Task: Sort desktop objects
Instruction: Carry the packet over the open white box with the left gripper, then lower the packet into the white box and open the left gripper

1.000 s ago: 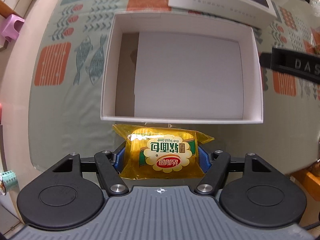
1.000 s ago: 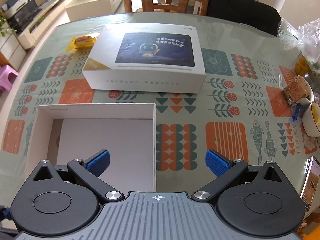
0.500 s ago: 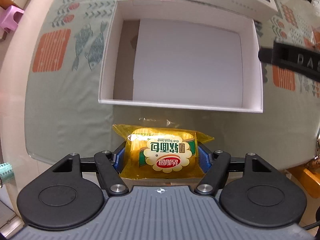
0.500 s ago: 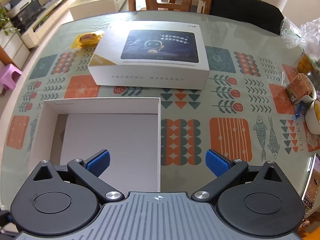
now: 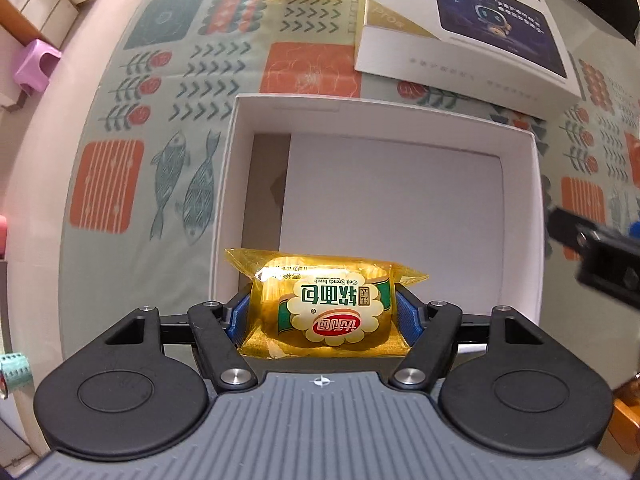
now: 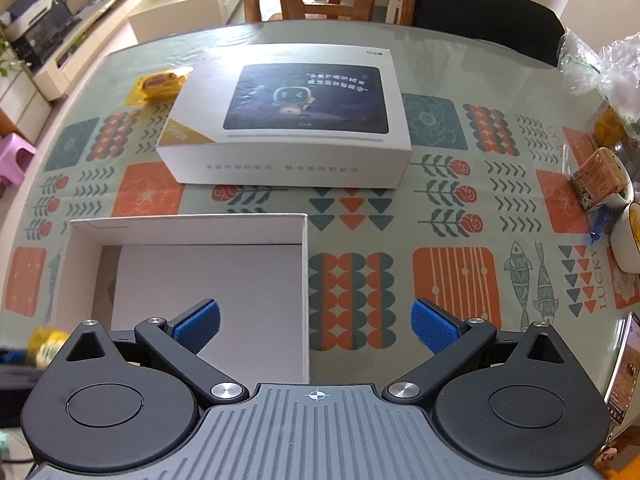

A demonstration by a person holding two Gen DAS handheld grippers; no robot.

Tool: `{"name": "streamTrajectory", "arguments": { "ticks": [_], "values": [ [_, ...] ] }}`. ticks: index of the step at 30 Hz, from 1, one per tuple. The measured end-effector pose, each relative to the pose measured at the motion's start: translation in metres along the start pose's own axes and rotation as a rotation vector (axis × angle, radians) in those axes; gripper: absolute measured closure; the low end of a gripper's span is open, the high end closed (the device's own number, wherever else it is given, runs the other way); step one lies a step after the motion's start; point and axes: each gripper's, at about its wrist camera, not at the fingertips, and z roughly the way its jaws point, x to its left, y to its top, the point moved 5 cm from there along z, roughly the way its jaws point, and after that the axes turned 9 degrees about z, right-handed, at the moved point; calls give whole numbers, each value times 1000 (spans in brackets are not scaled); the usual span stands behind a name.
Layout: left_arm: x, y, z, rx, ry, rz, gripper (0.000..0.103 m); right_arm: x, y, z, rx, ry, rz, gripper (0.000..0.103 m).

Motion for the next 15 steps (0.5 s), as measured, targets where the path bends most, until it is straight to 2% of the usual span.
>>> {"name": "streamTrajectory", "arguments": {
  "ticks": [10, 15],
  "values": [
    [-1, 20, 47, 23, -35, -5, 15, -6, 10, 11, 22, -24, 9, 0],
    [1, 19, 65, 21, -17, 5, 12, -7, 10, 15, 36, -33, 6, 0]
  ]
}}
